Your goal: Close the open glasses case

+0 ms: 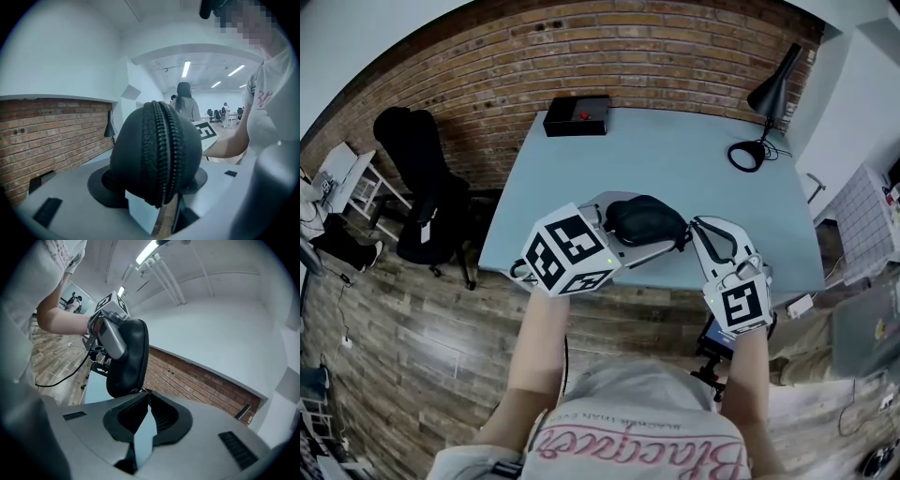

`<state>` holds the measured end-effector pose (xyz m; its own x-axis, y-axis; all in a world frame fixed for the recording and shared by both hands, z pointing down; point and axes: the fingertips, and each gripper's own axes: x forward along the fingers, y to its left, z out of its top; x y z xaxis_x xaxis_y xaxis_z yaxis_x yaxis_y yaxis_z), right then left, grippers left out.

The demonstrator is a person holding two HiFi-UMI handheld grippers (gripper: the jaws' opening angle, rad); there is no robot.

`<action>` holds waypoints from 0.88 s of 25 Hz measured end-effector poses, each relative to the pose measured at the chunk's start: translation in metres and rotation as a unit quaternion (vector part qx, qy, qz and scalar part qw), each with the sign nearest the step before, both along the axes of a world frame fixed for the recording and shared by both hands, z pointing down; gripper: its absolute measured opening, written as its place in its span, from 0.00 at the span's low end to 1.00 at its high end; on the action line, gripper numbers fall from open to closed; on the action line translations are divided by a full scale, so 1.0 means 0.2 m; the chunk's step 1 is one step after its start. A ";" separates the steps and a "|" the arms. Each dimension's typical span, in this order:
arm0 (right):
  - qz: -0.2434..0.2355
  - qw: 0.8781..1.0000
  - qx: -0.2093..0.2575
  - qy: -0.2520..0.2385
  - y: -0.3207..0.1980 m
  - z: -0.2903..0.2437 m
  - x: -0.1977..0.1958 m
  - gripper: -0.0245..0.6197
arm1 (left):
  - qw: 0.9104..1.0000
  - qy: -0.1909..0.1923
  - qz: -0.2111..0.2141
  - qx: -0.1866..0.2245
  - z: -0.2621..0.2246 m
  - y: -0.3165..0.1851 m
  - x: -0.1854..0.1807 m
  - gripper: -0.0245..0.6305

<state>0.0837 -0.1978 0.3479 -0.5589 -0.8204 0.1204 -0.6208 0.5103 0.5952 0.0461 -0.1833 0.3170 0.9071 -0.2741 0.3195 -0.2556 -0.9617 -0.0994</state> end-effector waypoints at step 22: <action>-0.022 0.998 0.059 0.008 0.02 -0.22 -0.15 0.09 | 0.975 -0.198 -0.071 0.071 0.30 -0.17 0.04 0.43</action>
